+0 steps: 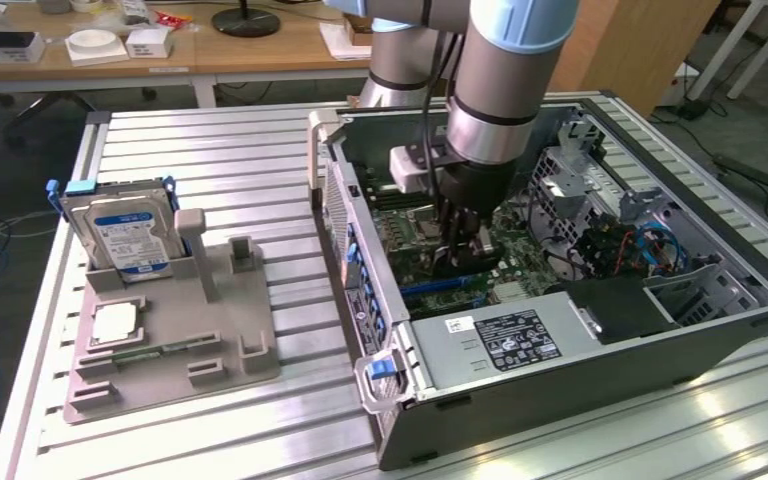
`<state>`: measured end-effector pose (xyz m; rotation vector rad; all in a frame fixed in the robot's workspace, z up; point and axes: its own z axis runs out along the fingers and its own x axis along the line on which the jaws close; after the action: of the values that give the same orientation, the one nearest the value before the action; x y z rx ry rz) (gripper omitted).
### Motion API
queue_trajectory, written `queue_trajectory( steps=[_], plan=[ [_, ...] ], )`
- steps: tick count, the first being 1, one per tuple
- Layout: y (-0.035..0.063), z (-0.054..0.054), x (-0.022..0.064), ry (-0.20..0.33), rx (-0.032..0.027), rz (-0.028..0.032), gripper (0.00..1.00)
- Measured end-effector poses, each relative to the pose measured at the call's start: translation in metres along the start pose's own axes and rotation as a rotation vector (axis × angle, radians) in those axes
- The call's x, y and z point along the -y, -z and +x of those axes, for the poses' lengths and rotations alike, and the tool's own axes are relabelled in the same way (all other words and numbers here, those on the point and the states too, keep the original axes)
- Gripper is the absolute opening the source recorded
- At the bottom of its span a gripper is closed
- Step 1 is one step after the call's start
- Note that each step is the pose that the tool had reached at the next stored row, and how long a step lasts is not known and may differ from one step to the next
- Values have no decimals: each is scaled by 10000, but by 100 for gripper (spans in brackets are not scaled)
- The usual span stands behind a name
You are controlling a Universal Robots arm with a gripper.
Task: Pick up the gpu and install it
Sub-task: 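Insert the gpu into the slot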
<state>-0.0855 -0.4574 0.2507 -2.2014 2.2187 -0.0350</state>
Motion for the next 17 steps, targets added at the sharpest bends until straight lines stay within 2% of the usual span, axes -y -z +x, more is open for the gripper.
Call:
queue_trajectory(
  steps=[17],
  plan=[
    [-69, 0, -57, 0, -1, 0, 27]
  ],
)
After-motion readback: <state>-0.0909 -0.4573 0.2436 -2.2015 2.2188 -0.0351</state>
